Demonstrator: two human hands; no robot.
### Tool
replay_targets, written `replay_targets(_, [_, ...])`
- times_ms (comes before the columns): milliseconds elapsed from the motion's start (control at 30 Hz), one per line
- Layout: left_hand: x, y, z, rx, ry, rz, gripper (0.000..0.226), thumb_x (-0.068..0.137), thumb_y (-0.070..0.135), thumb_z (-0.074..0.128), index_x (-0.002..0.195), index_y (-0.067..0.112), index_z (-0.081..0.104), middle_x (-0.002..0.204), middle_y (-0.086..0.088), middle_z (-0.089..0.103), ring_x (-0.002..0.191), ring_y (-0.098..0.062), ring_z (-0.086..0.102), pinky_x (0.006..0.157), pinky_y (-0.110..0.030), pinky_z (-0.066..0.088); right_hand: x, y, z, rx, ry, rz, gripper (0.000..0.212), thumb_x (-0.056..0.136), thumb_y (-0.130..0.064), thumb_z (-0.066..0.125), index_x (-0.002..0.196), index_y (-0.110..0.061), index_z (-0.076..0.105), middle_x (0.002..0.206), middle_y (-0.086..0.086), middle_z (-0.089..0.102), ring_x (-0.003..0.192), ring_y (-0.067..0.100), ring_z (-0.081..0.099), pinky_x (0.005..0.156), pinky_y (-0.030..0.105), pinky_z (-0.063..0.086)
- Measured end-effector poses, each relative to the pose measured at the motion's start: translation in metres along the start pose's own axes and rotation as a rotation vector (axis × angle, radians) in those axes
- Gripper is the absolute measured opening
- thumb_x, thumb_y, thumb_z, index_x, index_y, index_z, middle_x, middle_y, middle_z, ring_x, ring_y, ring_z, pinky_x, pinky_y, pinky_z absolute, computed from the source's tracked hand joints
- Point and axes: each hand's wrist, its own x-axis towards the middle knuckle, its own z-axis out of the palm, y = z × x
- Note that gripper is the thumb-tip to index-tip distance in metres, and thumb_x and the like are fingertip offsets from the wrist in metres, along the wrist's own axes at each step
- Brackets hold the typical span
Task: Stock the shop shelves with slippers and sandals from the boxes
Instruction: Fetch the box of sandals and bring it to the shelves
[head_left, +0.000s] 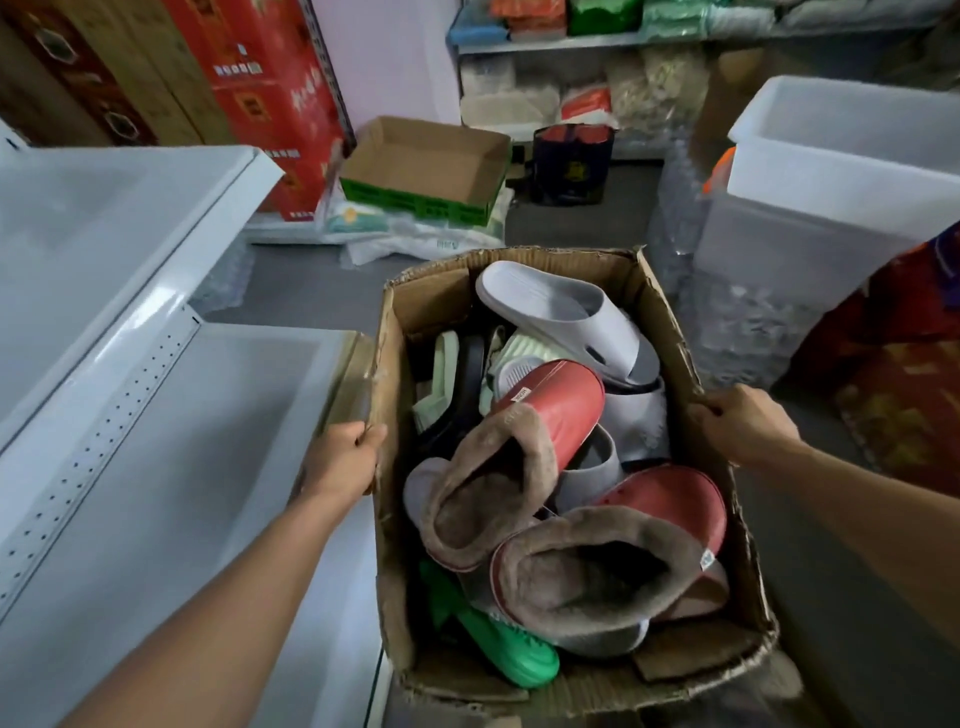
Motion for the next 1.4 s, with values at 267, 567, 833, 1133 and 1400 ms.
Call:
replay_targets(267, [0.177,0.006,0.098,-0.023,-0.09,-0.113,0.043,0.093,0.046,0.05,0.065,0.013,0.05,0.068,-0.018,0.063,0.068,-0.035,0.064,0.07,-0.045,0.057,0.169,-0.032,0.061,-0.026,-0.023,0.103,0.019,0.089,-0.036,0.054,0.074,-0.025,0.059,0.091,0.011,0.066,0.08,0.031,0.061,0.064,0.032,0.046])
replay_targets(567, [0.314,-0.023,0.228,0.143,-0.049,-0.052,0.039,0.101,0.034,0.046,0.071,0.009,0.053,0.091,-0.025,0.065,0.086,-0.041,0.06,0.068,-0.038,0.04,0.32,-0.013,0.172,-0.068,-0.033,0.176,0.026,0.09,-0.036,0.051,0.078,-0.017,0.064,0.08,0.008,0.061,0.071,0.028,0.056,0.058,0.03,0.041])
replay_targets(833, [0.379,-0.089,0.341,0.192,-0.102,-0.101,0.048,0.1,0.029,0.049,0.056,0.013,0.037,0.059,-0.008,0.044,0.07,-0.037,0.053,0.062,-0.036,0.033,0.419,0.027,0.29,-0.079,-0.063,0.162,0.028,0.089,-0.035,0.053,0.089,-0.013,0.069,0.098,0.019,0.065,0.087,0.038,0.061,0.069,0.035,0.045])
replay_targets(1133, [0.406,-0.142,0.419,0.149,-0.186,-0.195,0.042,0.101,0.035,0.047,0.065,0.014,0.053,0.082,-0.024,0.065,0.081,-0.041,0.061,0.07,-0.038,0.046,0.477,0.05,0.371,-0.135,-0.152,0.125,0.026,0.09,-0.034,0.052,0.09,-0.013,0.068,0.102,0.018,0.065,0.091,0.037,0.06,0.072,0.034,0.046])
replay_targets(1400, [0.408,-0.156,0.465,0.102,-0.178,-0.26,0.038,0.101,0.033,0.046,0.072,0.011,0.057,0.086,-0.019,0.065,0.085,-0.039,0.061,0.072,-0.036,0.044,0.487,0.067,0.421,-0.216,-0.181,0.225,0.028,0.094,-0.035,0.044,0.096,-0.019,0.067,0.093,0.013,0.06,0.084,0.034,0.057,0.073,0.035,0.046])
